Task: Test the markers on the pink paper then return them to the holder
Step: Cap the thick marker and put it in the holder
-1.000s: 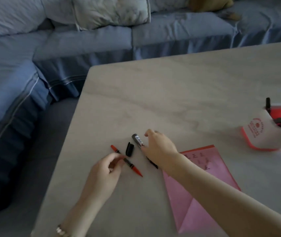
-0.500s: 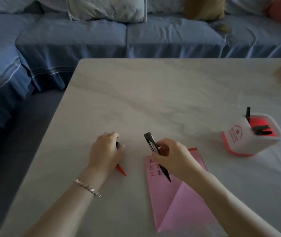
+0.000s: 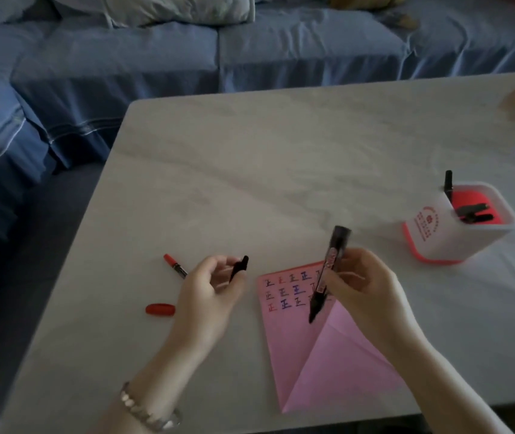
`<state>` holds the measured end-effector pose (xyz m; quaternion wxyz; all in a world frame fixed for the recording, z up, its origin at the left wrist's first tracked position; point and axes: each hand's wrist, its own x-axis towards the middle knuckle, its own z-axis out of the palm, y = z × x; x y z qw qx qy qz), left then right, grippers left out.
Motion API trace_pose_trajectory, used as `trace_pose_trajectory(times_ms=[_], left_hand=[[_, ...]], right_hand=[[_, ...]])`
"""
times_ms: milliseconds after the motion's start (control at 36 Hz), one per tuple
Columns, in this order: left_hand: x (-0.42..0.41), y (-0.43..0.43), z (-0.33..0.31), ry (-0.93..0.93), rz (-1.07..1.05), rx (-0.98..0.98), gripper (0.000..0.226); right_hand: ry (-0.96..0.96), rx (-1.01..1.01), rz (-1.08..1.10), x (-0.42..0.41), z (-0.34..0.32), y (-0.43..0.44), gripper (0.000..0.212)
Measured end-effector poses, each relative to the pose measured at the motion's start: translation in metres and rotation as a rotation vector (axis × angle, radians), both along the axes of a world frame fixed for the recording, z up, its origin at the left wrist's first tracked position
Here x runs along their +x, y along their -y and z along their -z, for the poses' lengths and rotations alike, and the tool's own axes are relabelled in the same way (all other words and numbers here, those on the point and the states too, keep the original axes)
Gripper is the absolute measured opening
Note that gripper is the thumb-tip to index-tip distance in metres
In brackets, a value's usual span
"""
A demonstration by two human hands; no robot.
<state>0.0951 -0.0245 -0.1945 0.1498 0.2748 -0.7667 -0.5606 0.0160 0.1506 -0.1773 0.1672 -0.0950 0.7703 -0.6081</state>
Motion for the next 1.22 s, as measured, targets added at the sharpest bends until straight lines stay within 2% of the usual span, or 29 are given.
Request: trace_pose_trajectory(times_ms=[111, 222, 278, 472, 667, 861, 944, 1083, 1222], left_hand=[[0.009, -0.018, -0.012, -0.110, 0.053, 0.237, 0.013], [0.014, -0.029, -0.012, -0.087, 0.107, 0.213, 0.019], [0.016, -0.034, -0.011, -0.072, 0.129, 0.209, 0.021], [0.020, -0.045, -0.009, -0.058, 0.120, 0.273, 0.027], [0.021, -0.052, -0.018, -0.114, 0.140, 0.256, 0.029], [0.021, -0.054, -0.025, -0.134, 0.135, 0.214, 0.028], [0.020, -0.054, -0.030, -0.126, 0.179, 0.232, 0.018], [0.014, -0.054, -0.038, -0.083, 0.227, 0.206, 0.026], [0.010, -0.058, -0.039, -0.092, 0.201, 0.203, 0.026]], right_hand=[[0.040, -0.259, 0.116, 0.004, -0.012, -0.007, 0.030], [0.011, -0.414, 0.169, 0.011, -0.018, -0.010, 0.065], [-0.013, -0.470, 0.193, 0.014, -0.019, -0.011, 0.070], [-0.005, -0.544, 0.247, 0.024, -0.016, -0.009, 0.061], [0.035, -0.596, 0.204, 0.031, -0.011, -0.008, 0.065], [0.086, -0.596, 0.221, 0.039, -0.008, -0.011, 0.049], [0.117, -0.579, 0.220, 0.036, -0.005, -0.018, 0.053], [0.132, -0.548, 0.213, 0.032, -0.001, -0.026, 0.060], [0.116, -0.567, 0.208, 0.031, -0.002, -0.030, 0.056]])
